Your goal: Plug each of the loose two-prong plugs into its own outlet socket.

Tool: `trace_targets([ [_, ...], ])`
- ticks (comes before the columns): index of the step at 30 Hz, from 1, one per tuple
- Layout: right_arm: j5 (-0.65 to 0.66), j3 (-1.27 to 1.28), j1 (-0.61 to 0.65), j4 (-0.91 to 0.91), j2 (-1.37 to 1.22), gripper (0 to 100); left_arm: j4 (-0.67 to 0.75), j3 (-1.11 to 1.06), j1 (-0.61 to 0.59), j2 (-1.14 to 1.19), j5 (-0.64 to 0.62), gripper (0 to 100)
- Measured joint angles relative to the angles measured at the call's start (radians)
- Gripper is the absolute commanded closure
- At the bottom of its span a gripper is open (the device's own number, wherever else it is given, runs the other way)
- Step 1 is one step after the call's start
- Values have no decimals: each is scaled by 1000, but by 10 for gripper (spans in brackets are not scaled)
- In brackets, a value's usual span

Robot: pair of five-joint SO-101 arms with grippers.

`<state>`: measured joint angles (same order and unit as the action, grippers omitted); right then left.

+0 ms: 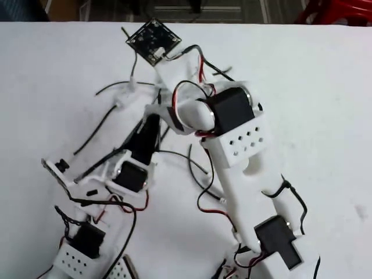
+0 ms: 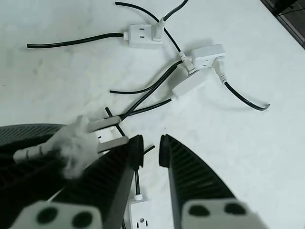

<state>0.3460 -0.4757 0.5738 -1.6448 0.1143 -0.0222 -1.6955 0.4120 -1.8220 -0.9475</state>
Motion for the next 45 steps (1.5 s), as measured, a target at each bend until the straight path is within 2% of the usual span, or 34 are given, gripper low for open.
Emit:
trace_targets([
  [8,0,0,0,9,0,929,0,0,0,0,0,975],
  [12,0,-2,-41,-20,0,929,0,0,0,0,-2,975],
  [21,0,-12,-338,-69,0,930,-3,0,17,12,-5,975],
  [25,0,6,-488,-69,0,930,-55,0,21,12,-5,975],
  [31,0,230,-637,-69,68,929,-106,0,18,12,-5,975],
  [39,2,543,-815,-69,385,929,-313,0,-138,12,-5,974],
  [42,64,646,-839,-69,503,929,-391,0,-167,12,3,974],
  [45,127,740,-853,-69,583,929,-446,0,-170,12,74,974],
])
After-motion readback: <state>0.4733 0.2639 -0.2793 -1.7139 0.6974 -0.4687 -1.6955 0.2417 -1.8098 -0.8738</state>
